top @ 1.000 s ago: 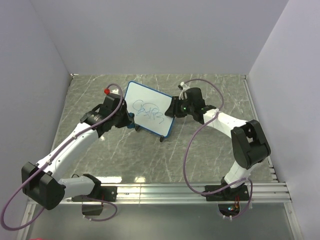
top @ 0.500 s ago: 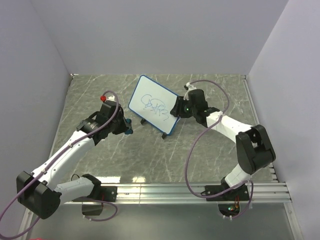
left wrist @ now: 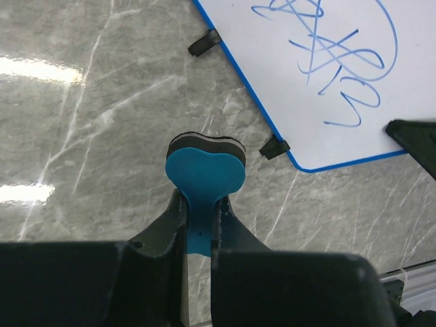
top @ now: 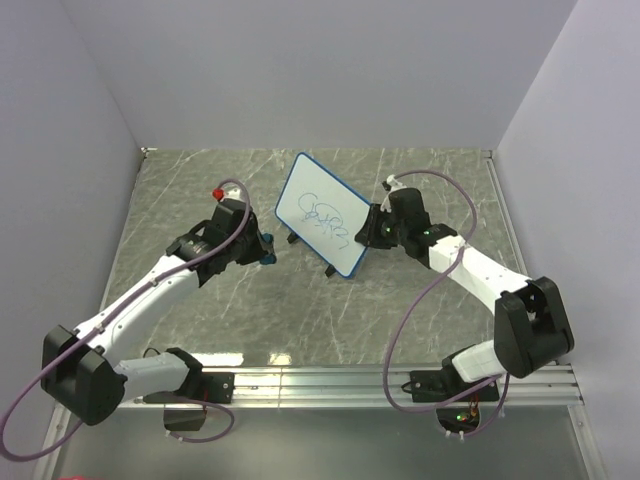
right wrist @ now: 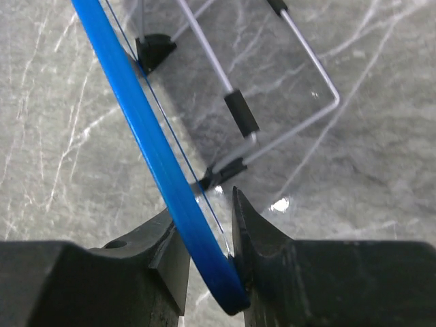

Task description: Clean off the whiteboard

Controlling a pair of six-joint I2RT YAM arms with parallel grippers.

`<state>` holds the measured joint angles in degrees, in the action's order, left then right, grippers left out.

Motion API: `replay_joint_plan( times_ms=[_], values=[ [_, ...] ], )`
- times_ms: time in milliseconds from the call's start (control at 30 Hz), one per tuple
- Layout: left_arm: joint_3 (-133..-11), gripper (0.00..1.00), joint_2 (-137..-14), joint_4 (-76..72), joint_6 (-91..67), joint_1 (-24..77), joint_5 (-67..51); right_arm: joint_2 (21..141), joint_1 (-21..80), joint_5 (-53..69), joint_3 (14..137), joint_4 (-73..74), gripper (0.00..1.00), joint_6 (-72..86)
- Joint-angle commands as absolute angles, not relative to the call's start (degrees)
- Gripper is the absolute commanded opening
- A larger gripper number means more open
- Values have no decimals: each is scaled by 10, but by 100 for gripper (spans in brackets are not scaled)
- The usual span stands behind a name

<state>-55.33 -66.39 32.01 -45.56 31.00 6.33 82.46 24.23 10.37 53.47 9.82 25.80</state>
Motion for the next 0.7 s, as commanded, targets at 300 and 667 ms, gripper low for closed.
replay_joint_plan(
  times_ms=[300,667],
  values=[
    [-591,0,-748,236,-447,350,50,836,228,39,486,165,0,235],
    [-744,0,-946,141,-429,475,30,872,228,119,485,149,0,266]
  ],
)
